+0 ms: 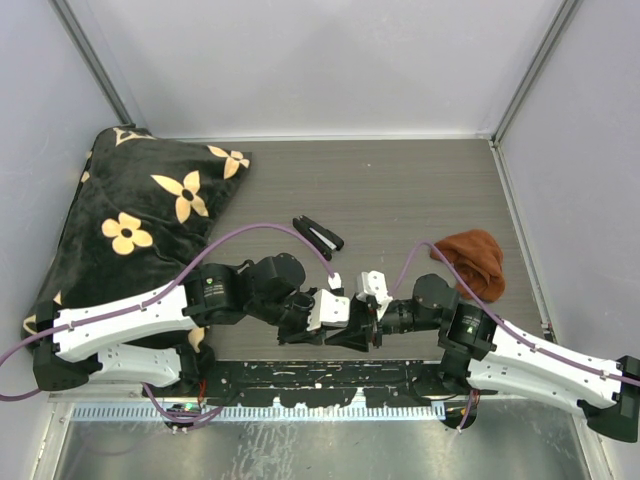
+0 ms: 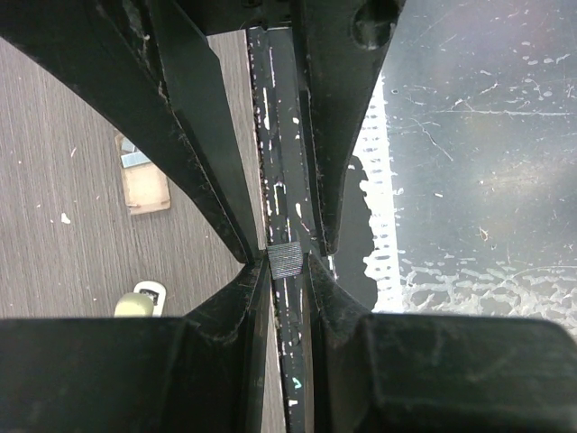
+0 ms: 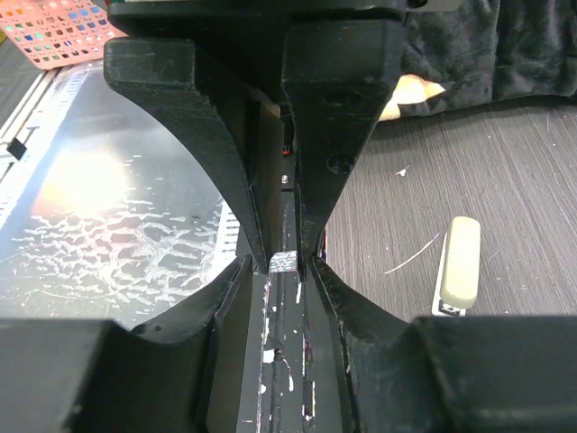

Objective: Load the staples into the stapler
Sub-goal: Pick up the staple from the center of the board.

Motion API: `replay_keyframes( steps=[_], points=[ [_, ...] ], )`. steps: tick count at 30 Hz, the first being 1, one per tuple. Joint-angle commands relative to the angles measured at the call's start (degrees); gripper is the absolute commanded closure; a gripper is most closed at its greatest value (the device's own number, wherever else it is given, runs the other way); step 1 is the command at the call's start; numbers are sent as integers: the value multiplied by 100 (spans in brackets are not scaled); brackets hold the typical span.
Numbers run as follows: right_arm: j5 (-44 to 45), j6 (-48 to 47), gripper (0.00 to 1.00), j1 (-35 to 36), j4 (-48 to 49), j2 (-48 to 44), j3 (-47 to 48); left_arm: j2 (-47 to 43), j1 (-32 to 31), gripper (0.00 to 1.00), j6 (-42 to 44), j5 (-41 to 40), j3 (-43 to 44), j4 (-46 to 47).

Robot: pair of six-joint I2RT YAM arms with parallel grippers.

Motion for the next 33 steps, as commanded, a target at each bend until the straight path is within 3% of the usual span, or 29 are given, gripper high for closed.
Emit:
replay_keyframes(
  steps=[1, 13, 22, 27, 31, 33],
  points=[
    [34, 54, 64, 79, 384, 63, 148, -76, -31, 100, -75, 102, 133, 147],
    [68, 30, 68, 125, 318, 86, 147, -102, -27, 100, -109, 70, 91, 192],
    [82, 43, 81, 142, 324, 73, 148, -130, -25, 97, -172, -131, 31, 245],
    [258, 78, 84, 142, 255, -20, 141, -169, -18, 65, -174, -390, -27, 220],
    [549, 117, 84, 142, 186, -168, 59, -296, 3, 27, -198, -696, -97, 158],
    [754, 145, 84, 142, 131, -230, 14, -409, 33, 15, -249, -911, -147, 119]
  ],
)
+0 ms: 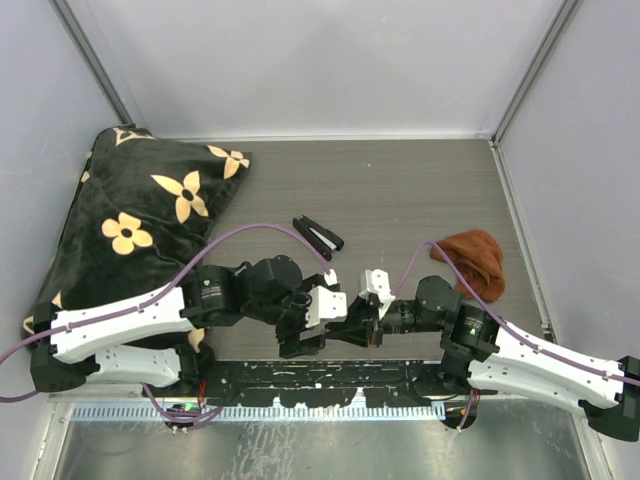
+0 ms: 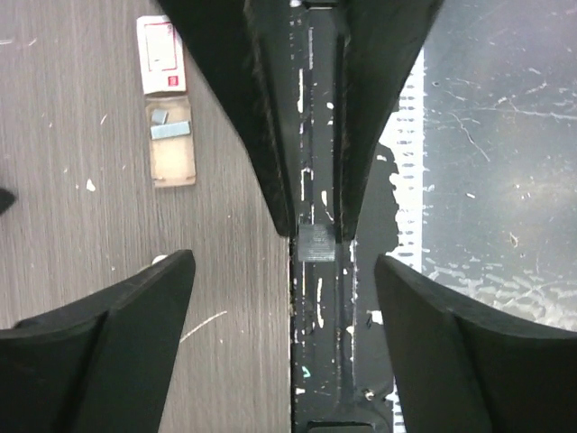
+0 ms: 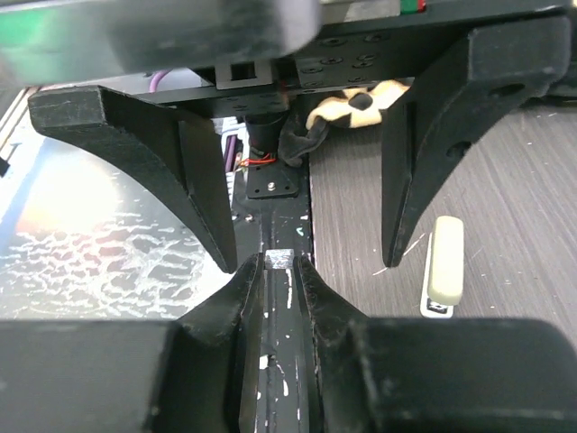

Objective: Load the staples into the stapler
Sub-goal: Pick up the staple from the center of the board.

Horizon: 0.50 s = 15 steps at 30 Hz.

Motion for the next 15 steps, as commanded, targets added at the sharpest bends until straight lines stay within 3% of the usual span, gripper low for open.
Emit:
replay_keyframes(
  steps=[1, 3, 7, 15],
  points=[
    [528, 86, 85, 29, 76, -220, -5, -415, 63, 8, -124, -549, -78, 126],
    [785, 118, 86, 28, 16, -273, -68, -583, 115, 1, -256, -810, -162, 117],
    [1333, 210, 87, 28, -11, -340, -239, -904, 305, 2, -937, -1470, -367, 172],
    [2469, 602, 87, 28, 748, -327, -1021, -1200, 463, 2, -3810, -3629, -1291, 577]
  ],
)
